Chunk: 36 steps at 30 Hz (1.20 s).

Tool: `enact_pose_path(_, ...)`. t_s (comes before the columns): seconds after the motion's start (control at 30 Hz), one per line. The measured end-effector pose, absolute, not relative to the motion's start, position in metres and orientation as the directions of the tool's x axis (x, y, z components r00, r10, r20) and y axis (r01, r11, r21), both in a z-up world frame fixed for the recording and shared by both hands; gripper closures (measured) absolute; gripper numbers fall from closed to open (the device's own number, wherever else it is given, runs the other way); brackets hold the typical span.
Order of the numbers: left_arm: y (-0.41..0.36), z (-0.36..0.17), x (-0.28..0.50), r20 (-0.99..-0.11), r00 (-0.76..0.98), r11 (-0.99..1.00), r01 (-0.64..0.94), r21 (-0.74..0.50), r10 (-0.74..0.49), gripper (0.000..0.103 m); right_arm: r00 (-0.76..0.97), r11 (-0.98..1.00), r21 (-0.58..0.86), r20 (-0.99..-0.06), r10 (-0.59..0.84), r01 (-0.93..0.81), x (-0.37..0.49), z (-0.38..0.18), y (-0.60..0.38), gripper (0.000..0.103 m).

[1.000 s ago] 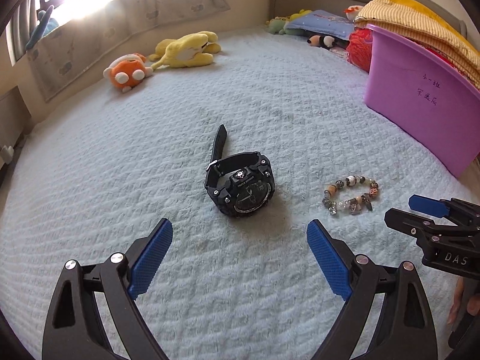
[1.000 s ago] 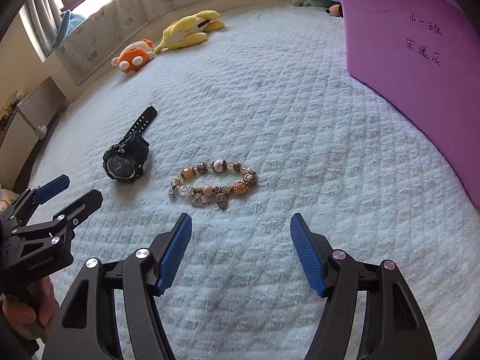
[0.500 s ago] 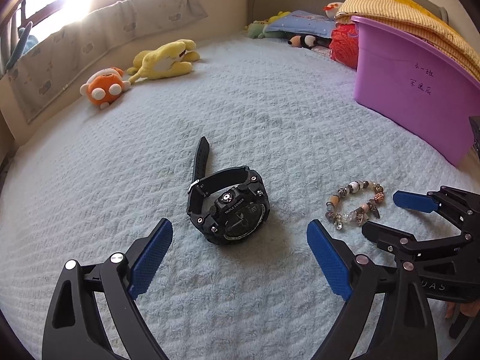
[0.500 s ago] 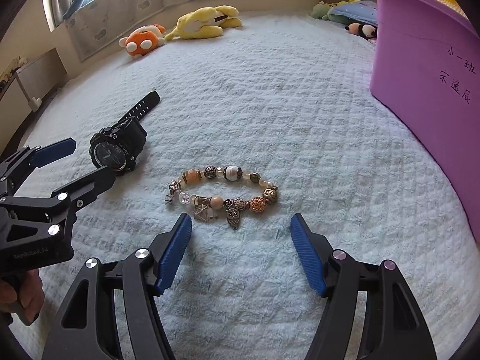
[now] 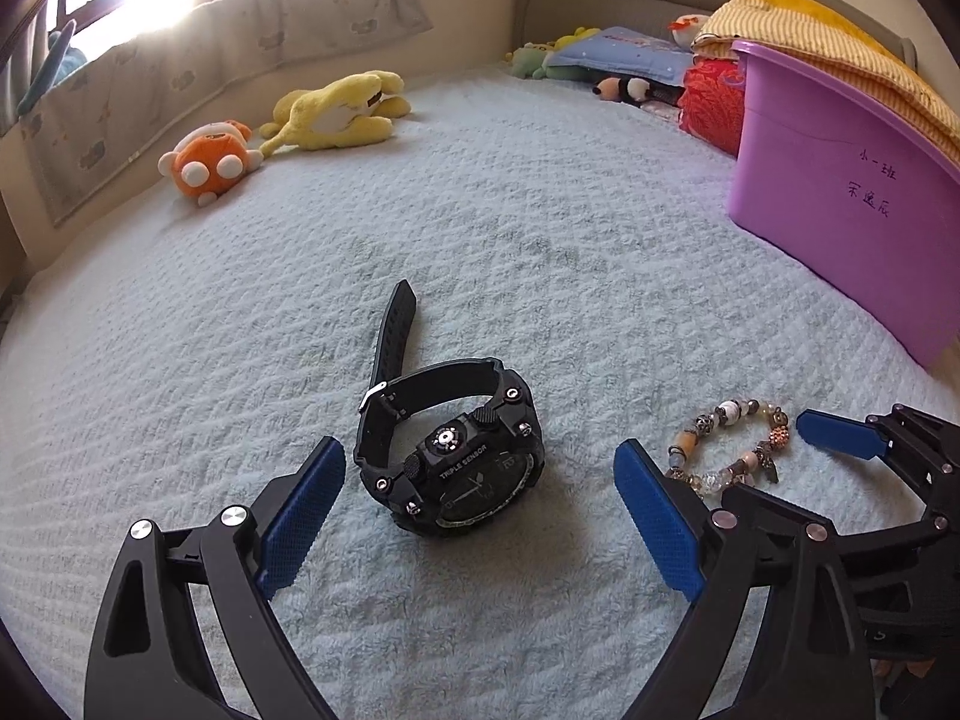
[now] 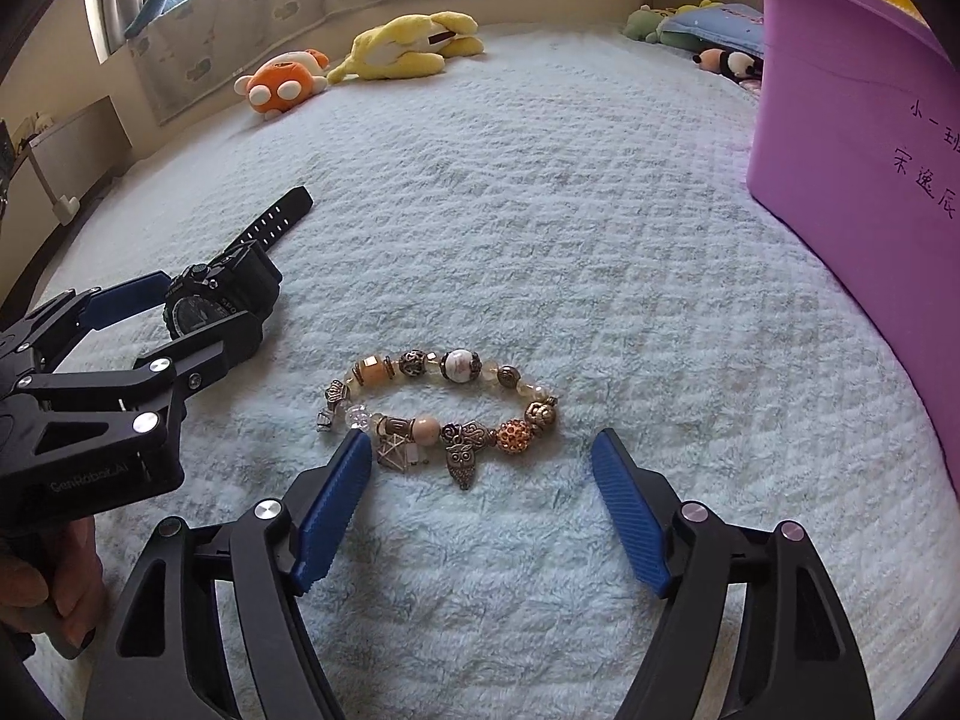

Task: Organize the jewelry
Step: 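Close the left gripper on the black watch while the right closes on the beaded bracelet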

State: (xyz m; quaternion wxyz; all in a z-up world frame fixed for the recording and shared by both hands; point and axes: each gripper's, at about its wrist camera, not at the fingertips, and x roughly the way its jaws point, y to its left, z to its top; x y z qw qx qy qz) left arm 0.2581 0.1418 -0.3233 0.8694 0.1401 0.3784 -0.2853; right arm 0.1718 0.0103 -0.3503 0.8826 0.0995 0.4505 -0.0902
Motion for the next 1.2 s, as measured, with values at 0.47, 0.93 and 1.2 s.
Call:
enact_pose_path(0.47, 0.134, -0.34, 0.279, -0.783, 0.517, 0.84, 0.542, -0.015, -0.347, 0.007, 0.584, 0.967, 0.071, -0.807, -0.088, 0.245, 0.178, -0.354, 0.011, 0.026)
enact_pose_path(0.93, 0.132, -0.349, 0.297, -0.803, 0.497, 0.864, 0.502, -0.043, -0.329, 0.006, 0.584, 0.972, 0.058, -0.807, -0.089, 0.228, 0.188, -0.358, 0.01, 0.022)
enact_pose_path(1.2, 0.125, -0.354, 0.301, -0.814, 0.499, 0.866, 0.5, -0.009, -0.297, 0.005, 0.582, 0.977, 0.028, -0.807, -0.102, 0.21, 0.199, -0.36, 0.013, 0.021)
